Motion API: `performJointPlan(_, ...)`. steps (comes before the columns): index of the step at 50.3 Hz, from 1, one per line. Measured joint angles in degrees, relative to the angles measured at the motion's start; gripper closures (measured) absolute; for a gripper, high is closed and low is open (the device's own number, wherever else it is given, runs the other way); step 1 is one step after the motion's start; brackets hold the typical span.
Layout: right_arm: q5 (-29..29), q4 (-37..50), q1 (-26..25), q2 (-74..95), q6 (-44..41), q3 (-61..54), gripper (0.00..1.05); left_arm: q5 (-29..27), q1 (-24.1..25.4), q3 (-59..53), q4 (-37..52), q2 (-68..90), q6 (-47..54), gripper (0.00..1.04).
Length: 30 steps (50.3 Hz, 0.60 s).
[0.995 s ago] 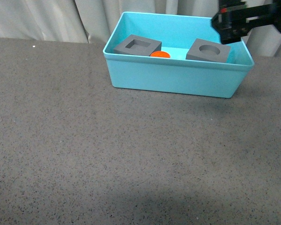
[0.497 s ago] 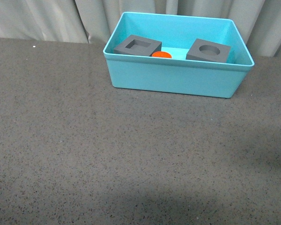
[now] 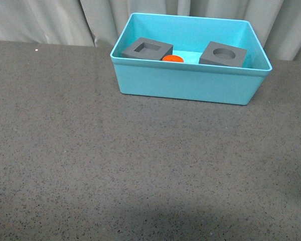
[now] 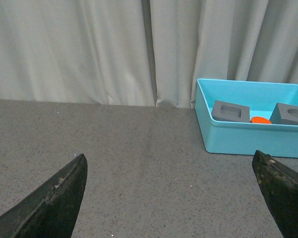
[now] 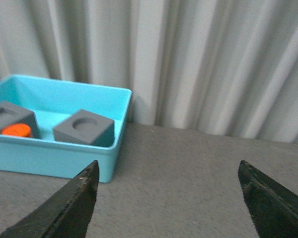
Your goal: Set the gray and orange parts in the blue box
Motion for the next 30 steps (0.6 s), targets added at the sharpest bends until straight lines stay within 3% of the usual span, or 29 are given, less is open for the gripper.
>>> performJointPlan(7, -3.13, -2.34, -1.7, -3.76, 3.56, -0.94, 0.45, -0.09, 0.0, 0.0, 0.0, 0.0, 0.0, 0.07)
performJointPlan(20, -3.65, -14.84, -1.84, -18.1, 5.29, -2.69, 1.04, -0.07, 0.0, 0.0, 0.0, 0.0, 0.0, 0.07)
performJointPlan(30, -3.65, -22.08, -1.84, -25.97, 5.35, -2.84, 1.04, -0.07, 0.0, 0.0, 0.0, 0.0, 0.0, 0.07)
